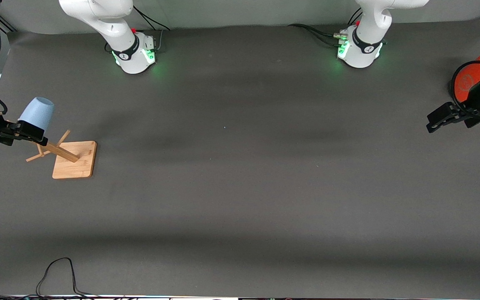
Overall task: Rotate and upright cup with both arms
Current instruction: 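Grip the light blue cup and pull it off the mug tree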
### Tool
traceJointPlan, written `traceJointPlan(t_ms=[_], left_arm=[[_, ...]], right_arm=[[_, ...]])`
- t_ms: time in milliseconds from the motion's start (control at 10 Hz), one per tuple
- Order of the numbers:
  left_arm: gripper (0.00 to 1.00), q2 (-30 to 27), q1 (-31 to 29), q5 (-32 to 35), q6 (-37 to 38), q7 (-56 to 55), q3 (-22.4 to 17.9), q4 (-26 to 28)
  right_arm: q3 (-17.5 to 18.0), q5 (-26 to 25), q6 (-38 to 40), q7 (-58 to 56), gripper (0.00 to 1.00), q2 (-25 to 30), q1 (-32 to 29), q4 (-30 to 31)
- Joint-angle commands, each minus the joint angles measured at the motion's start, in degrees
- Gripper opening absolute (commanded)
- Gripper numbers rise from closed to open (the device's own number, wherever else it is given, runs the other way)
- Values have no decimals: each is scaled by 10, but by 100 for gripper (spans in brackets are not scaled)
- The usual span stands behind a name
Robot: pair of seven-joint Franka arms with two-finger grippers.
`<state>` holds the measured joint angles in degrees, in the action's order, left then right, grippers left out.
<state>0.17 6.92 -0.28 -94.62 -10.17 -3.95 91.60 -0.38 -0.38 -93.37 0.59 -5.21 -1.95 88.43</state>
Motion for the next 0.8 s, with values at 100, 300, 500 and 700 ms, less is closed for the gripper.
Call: traceJointPlan(t_ms=[100,300,500,700], left_arm=[[100,3,-3,0,9,6,-2,-5],[100,3,-2,-2,8,5,-1,-8],[100,2,-2,-3,8,5,-1,-8],[100,2,-3,-4,8,5,-1,-8]], right_arm=[[3,0,-5,9,100,6,-3,3],[3,0,-5,9,100,6,-3,3],[3,0,-5,9,100,6,-3,3],[3,0,-5,9,100,6,-2,3]])
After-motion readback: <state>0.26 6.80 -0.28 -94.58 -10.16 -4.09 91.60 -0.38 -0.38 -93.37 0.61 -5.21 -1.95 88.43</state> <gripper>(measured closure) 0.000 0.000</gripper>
